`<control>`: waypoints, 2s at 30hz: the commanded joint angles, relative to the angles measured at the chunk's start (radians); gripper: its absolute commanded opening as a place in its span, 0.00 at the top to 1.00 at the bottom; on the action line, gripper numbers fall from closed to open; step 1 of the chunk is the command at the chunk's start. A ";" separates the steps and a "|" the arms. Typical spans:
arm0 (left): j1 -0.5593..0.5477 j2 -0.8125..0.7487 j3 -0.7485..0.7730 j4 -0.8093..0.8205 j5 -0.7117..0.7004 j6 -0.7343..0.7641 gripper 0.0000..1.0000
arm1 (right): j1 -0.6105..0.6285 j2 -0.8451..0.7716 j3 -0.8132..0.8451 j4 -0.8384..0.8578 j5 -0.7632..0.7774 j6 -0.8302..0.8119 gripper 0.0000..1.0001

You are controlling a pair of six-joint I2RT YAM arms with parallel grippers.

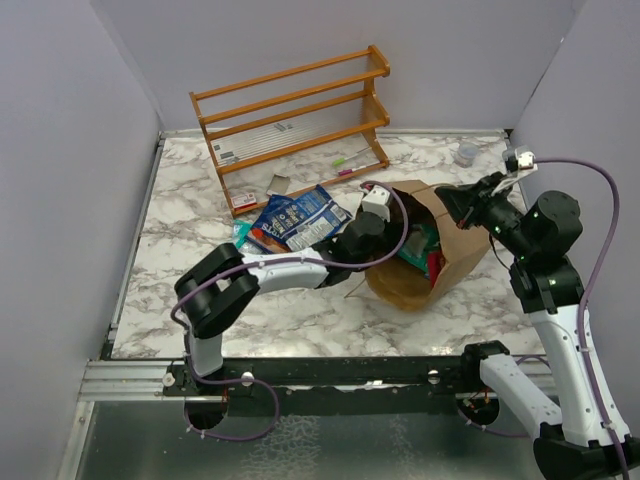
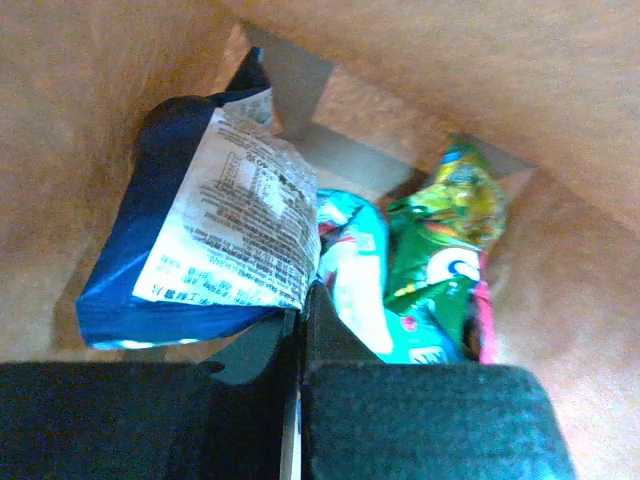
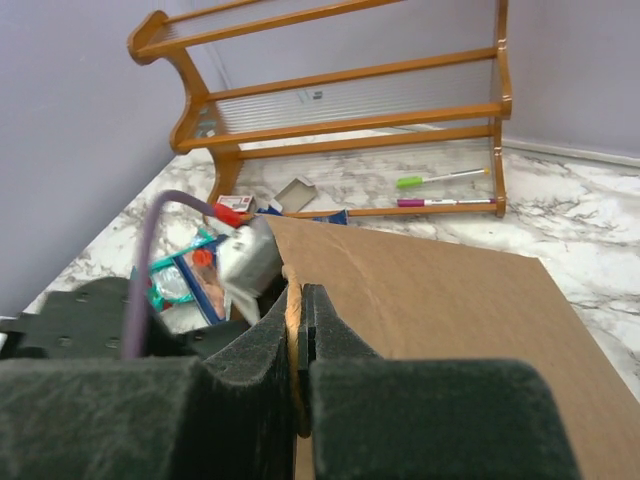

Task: Take the snacks out of the paper bag
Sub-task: Take out the snack from the paper bag, then place the snack at the center of the board.

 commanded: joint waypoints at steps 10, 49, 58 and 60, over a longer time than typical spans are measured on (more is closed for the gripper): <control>-0.004 -0.298 -0.120 0.062 0.308 0.001 1.00 | 0.002 -0.065 -0.036 0.025 0.185 0.048 0.98; 0.032 -1.010 -0.505 -0.190 -0.355 0.108 1.00 | 0.002 -0.255 -0.096 -0.004 0.469 0.061 0.98; 0.346 -0.651 -0.360 -0.241 0.101 -0.061 1.00 | 0.002 -0.257 -0.089 -0.012 0.438 0.056 0.98; 0.371 -0.574 -0.317 -0.242 0.130 -0.062 1.00 | 0.002 -0.256 -0.086 -0.012 0.429 0.055 0.98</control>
